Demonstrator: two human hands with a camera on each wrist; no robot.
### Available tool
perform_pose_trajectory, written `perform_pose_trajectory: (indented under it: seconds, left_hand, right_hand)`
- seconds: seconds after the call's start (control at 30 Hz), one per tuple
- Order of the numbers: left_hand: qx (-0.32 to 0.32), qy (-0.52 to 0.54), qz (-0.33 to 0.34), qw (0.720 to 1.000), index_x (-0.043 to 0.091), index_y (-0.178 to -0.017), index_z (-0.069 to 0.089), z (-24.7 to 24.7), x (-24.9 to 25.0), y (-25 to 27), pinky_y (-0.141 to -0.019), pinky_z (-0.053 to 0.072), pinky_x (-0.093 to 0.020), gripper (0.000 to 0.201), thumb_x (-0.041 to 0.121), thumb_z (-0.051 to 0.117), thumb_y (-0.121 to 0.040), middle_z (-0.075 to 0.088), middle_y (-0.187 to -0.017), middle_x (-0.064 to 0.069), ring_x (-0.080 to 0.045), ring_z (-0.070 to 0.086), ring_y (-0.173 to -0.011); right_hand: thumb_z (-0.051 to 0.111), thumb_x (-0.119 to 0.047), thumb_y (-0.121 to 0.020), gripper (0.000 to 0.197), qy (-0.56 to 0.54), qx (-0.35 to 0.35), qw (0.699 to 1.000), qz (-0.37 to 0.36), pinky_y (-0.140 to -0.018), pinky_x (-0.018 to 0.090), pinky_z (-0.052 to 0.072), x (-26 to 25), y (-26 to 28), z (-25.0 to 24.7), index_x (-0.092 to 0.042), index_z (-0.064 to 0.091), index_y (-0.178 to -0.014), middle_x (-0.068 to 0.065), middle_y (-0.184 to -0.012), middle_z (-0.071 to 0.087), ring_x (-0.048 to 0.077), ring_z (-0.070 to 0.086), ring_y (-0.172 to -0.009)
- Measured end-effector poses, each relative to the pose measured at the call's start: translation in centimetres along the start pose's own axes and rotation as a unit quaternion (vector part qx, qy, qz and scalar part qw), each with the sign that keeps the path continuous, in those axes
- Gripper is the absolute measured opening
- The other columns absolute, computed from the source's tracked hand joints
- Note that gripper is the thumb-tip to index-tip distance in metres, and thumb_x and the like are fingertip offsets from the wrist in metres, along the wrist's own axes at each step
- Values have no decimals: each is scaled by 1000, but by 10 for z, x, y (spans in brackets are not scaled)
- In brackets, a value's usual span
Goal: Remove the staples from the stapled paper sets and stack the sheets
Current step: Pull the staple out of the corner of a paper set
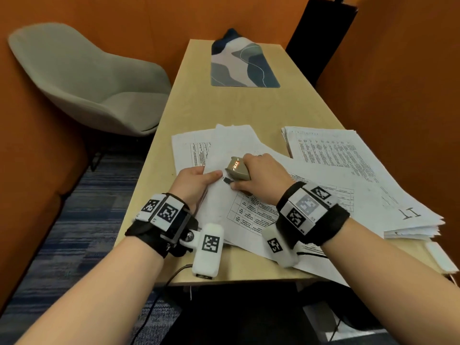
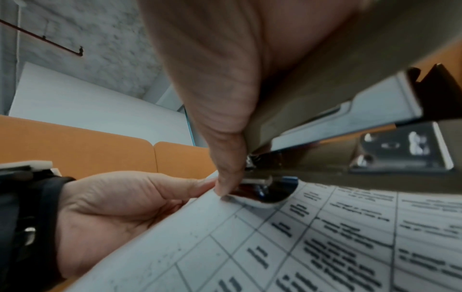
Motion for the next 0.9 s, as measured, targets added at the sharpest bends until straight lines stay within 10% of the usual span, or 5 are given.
perform_pose_trajectory:
  seconds: [0.27,0.6,0.73,0.9]
  left_hand:
    - [7,41,-3,999,3,-84,65,9,-1,8,-78,55,-43,2,3,63,-83,69,-79,-14,-27,66,-71]
    - [29,20,-56,998,-9,-109,61,9,-1,12,-87,46,-63,37,-1,66,-73,65,-104,-30,-45,63,-97]
    - [20,21,-91,995,-9,-102,64,9,-6,13,-87,49,-58,32,-1,65,-72,67,-100,-28,-38,65,-86]
    - [13,18,-30,999,-3,-87,66,10,-4,11,-73,57,-40,8,-1,65,-80,70,-81,-18,-29,68,-72]
  right_hand:
    - [61,-45,-84,39,-57,42,997,2,-67,29,30,-4,9,-5,-14,46,-101,8,-106,59,27,54,-98]
    - [52,-54,-86,43,75,122,984,-107,-62,29,28,-15,23,-7,-15,46,-103,4,-98,62,27,59,-90]
    - [84,-41,-56,46,139,152,968,-143,-48,23,20,-21,28,-9,-12,55,-75,1,-56,57,25,56,-45]
    - [58,-50,-84,36,4,99,993,-59,-64,29,28,-8,21,-5,-20,42,-96,6,-98,63,28,59,-92]
Point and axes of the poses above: each hand's wrist, its own y-axis away from the middle knuckle, its own z-axis out of the palm, x = y × z, the point moved 3 cm from there along -y, towards the middle knuckle
